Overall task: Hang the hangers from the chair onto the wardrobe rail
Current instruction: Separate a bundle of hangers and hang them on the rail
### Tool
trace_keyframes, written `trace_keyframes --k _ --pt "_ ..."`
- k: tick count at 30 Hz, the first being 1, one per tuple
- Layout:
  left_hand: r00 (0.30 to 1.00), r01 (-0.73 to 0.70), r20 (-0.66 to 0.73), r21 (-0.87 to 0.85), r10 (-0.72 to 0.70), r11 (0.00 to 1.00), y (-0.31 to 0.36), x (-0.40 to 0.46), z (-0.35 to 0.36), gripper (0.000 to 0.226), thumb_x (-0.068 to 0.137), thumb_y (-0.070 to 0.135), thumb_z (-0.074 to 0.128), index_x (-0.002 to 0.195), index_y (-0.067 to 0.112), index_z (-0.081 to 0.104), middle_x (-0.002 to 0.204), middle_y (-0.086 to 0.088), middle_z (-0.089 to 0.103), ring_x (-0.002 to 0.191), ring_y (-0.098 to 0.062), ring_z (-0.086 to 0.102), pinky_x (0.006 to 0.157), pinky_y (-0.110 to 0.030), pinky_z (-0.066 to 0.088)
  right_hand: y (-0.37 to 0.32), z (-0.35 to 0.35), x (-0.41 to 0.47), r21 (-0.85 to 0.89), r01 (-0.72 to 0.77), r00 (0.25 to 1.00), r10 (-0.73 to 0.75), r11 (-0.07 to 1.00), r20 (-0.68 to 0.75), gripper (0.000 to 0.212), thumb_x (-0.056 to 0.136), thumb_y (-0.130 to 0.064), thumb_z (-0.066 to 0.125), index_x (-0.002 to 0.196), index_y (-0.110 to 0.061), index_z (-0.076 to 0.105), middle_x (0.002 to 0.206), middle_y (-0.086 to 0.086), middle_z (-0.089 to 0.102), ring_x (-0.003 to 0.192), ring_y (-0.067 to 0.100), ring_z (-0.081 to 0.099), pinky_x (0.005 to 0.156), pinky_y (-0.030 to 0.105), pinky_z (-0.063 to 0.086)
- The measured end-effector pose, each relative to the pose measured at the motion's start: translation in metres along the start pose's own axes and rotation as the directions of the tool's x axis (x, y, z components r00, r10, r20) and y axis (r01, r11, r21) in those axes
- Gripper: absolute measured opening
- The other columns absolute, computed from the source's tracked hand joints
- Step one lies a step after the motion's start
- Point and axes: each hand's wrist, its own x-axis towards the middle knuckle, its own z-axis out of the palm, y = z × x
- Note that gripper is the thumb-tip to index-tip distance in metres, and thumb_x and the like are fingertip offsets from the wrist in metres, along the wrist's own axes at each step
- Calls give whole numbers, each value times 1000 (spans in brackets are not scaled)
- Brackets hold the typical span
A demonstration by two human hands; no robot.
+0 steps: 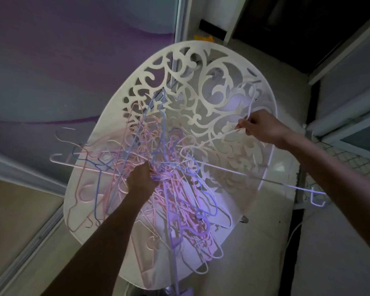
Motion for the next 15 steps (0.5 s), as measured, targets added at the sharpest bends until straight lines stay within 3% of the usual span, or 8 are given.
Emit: trace_keyframes --k 3,7,10,13,15 --pt "998 43 -48 -26 -44 999 4 1 4 34 73 23 75 99 4 63 103 -17 67 104 -36 61 84 -40 47 3 1 2 111 -41 998 36 993 47 33 99 -23 41 106 -3 67 66 3 50 49 13 33 46 20 28" --pt "979 153 -119 -104 -165 983 13 -5 10 32 76 18 73 102 7 59 107 -15 64 104 -36 59 83 -38 44 10 11 -5 237 -29 997 46 971 -69 31 99 -25 41 100 -9 68 66 1 49 49 10 34 37 11 28" --pt "971 144 -161 -198 -177 970 19 -10 4 27 74 13 73 95 7 58 104 -14 63 99 -35 60 77 -35 42 17 22 -14 289 -28 986 73 957 -147 29 99 -26 40 97 -16 67 64 -3 50 47 5 39 34 6 26" --pt "966 180 -138 -249 -218 952 21 -15 -14 26 70 17 78 89 9 62 100 -13 66 97 -31 61 75 -32 43 21 33 -30 352 -17 975 93 936 -200 29 98 -22 42 93 -14 69 59 -2 48 37 2 42 37 9 28" --pt "965 202 -116 -249 -236 947 20 -18 -30 16 72 23 76 76 15 63 93 -13 69 94 -31 64 74 -31 46 22 37 -42 359 1 971 85 933 -224 29 97 -22 43 91 -14 70 58 -3 49 40 2 44 46 16 31"
